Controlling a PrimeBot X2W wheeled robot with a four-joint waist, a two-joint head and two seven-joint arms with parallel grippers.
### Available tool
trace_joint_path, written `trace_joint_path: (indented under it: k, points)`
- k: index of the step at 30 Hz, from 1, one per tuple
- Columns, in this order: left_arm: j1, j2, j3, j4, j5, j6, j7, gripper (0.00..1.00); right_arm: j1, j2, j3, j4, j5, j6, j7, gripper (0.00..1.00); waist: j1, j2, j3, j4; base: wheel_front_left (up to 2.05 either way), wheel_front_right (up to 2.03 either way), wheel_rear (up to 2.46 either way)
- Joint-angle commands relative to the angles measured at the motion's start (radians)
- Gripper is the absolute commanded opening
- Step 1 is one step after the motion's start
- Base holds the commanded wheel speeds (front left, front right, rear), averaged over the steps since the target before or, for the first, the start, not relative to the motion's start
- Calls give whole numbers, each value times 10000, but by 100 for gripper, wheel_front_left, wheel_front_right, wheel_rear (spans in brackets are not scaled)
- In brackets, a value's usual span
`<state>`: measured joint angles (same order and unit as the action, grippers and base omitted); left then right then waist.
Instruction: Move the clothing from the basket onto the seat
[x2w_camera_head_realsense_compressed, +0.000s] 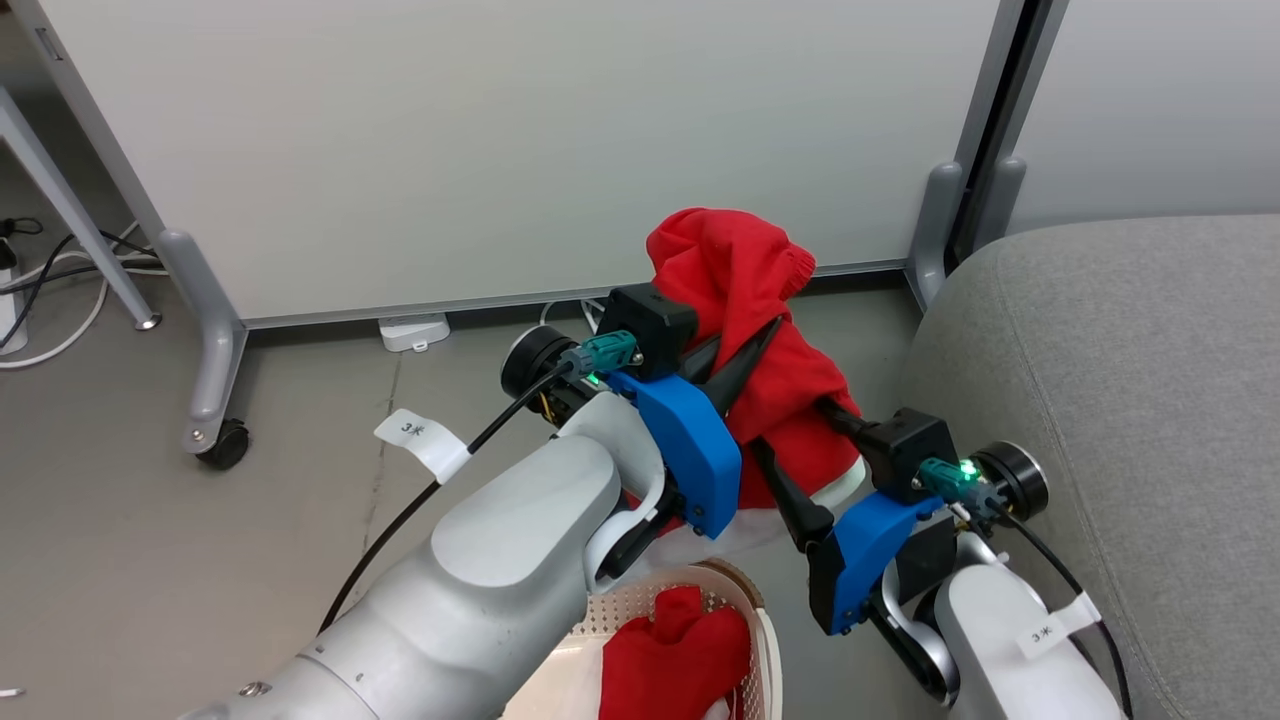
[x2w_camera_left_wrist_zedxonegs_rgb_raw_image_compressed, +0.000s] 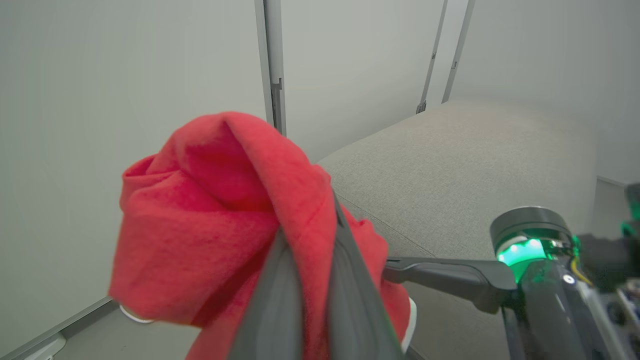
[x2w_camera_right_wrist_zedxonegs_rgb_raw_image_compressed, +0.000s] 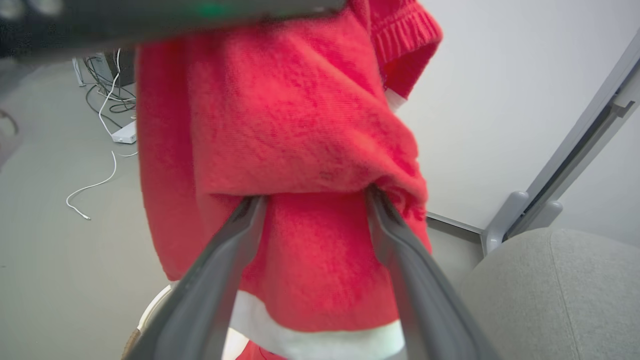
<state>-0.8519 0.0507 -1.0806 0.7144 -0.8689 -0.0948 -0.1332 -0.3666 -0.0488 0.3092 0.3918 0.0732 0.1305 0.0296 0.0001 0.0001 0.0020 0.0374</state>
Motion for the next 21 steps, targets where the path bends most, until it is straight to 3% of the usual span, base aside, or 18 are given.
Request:
trace_joint_path:
  k: [1, 10, 21]
  points:
    - [-208, 1, -38, -43, -68, -11, -23, 0, -246, -28, -2, 117, 32, 5, -22, 100, -1, -1, 1, 38, 0, 0, 0]
    - [-376, 1, -424, 41, -507, -75, -38, 0, -935, -27, 67, 1125, 205, 5, -143, 100, -1, -1, -27, 186, 0, 0, 0]
    - [-575, 88, -864, 1168, -196, -79, -212, 0, -718, -27, 81, 921, 161, 5, -168, 100, -1, -1, -45, 27, 0, 0, 0]
